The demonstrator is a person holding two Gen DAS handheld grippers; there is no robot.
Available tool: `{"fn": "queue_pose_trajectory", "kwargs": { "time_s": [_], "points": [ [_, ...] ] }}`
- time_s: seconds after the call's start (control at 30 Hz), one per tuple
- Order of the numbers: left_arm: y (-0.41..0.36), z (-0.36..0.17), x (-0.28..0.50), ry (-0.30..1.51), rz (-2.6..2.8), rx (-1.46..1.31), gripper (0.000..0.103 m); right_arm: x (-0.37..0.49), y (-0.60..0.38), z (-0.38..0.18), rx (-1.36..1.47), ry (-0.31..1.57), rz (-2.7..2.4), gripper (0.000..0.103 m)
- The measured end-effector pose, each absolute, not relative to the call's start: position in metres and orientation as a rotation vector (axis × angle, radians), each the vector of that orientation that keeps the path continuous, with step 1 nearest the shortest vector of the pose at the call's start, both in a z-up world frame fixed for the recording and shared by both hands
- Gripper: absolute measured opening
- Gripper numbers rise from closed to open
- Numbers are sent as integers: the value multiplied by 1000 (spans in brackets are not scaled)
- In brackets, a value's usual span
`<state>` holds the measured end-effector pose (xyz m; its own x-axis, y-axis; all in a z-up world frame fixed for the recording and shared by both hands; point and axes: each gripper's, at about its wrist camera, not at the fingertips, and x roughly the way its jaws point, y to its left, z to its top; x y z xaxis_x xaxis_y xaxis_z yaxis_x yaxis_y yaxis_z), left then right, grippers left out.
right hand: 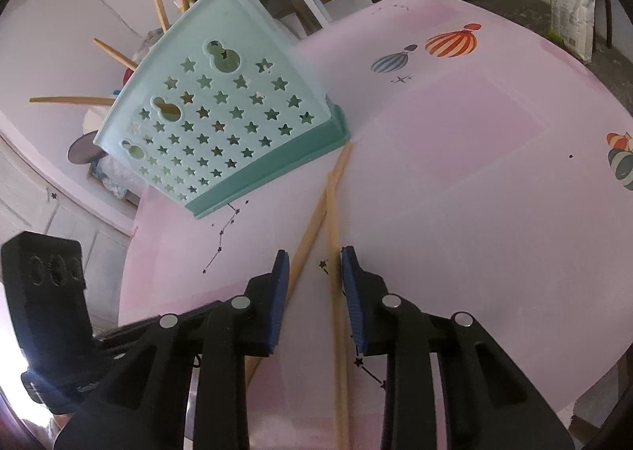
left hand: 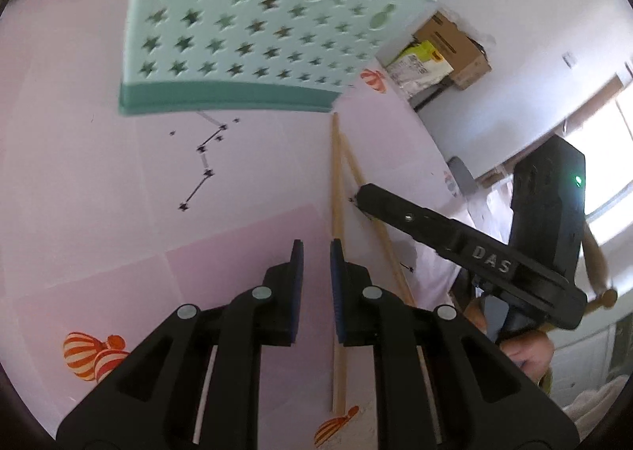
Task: Organize utensils
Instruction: 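Lift both chopsticks upright and carry them toward the green holder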
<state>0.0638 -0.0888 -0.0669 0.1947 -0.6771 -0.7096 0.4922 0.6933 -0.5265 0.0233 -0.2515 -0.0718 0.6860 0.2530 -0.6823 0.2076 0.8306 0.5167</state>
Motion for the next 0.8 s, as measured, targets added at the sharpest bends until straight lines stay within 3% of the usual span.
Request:
{"fn": "queue_pose_trajectory", "kwargs": {
  "time_s": [0.1, 0.17, 0.43, 0.5, 0.8],
  "points": [
    [-101, -60, 55, 1067, -844, -105, 12, 22, -249, -72, 561, 827, 9, 20],
    [-104, -58, 58, 1045, -843, -33, 12, 22, -249, -72, 518, 832, -15, 8],
    [-151, -57, 51, 926, -809, 260, 12, 23, -254, -70, 432, 823, -69, 7],
    [-155, -56, 52, 923, -795, 266, 5, 21, -262, -70, 444, 818, -84, 7],
    [-91, -55, 40, 1014, -719, 220, 5, 26, -285, -75, 527, 805, -85, 7]
  ]
}}
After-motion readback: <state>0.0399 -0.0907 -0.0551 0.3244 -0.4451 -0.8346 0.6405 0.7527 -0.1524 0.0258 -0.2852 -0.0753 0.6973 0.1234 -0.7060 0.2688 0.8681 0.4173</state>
